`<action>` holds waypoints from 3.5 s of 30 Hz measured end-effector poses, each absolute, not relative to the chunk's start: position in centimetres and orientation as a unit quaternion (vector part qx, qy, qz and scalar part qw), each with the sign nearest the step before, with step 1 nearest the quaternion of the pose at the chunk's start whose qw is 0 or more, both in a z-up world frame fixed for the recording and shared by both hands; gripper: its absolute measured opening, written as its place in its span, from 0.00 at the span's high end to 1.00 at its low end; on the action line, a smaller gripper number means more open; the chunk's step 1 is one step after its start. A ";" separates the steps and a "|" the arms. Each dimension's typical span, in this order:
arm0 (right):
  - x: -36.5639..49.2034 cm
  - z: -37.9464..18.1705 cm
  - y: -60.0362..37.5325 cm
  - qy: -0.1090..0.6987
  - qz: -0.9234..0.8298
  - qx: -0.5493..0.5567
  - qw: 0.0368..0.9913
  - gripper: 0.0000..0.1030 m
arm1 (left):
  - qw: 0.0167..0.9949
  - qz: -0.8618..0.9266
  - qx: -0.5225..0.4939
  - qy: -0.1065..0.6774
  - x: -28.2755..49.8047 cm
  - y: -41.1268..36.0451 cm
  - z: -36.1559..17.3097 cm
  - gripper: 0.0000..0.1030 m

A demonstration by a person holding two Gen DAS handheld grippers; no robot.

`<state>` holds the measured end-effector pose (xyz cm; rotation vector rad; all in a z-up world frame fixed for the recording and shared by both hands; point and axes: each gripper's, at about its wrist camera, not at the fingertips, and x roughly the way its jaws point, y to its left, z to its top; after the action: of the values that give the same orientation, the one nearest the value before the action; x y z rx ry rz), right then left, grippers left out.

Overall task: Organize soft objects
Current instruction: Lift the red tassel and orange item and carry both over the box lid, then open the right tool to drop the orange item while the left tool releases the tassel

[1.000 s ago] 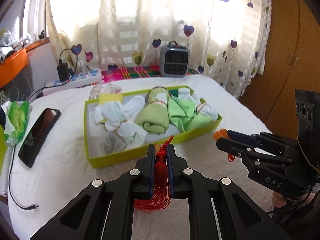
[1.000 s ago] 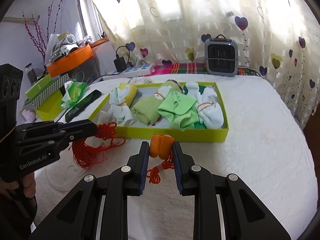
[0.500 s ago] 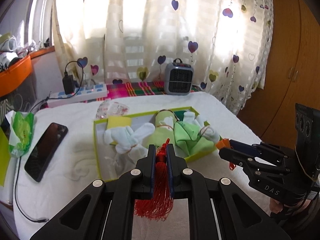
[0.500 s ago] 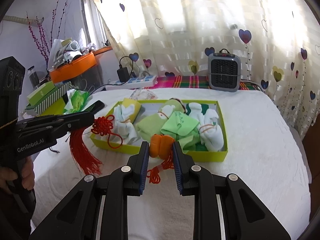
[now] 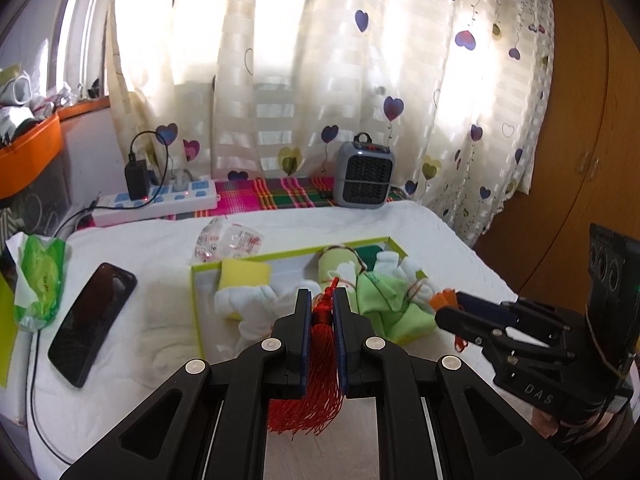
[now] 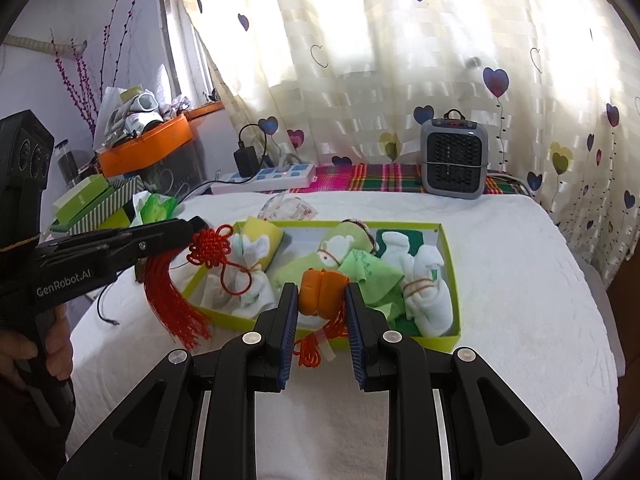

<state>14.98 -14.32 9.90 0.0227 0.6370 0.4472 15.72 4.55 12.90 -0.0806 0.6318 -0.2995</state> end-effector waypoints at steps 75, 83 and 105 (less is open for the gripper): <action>20.9 4.3 -11.5 0.370 0.193 -0.017 0.909 0.53 | 0.903 -0.126 -0.079 0.403 27.3 2.9 6.5 0.80; 19.8 5.0 -12.0 0.359 0.182 -0.012 0.915 0.45 | 0.908 -0.115 -0.072 0.397 25.1 3.0 7.0 0.78; 16.6 5.1 -13.6 0.368 0.166 -0.013 0.915 0.41 | 0.922 -0.065 -0.050 0.380 16.2 3.0 7.3 0.69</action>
<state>16.56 -13.65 5.11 -0.0261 0.7572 0.3414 16.24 2.96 7.30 -0.1034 0.7796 -0.1329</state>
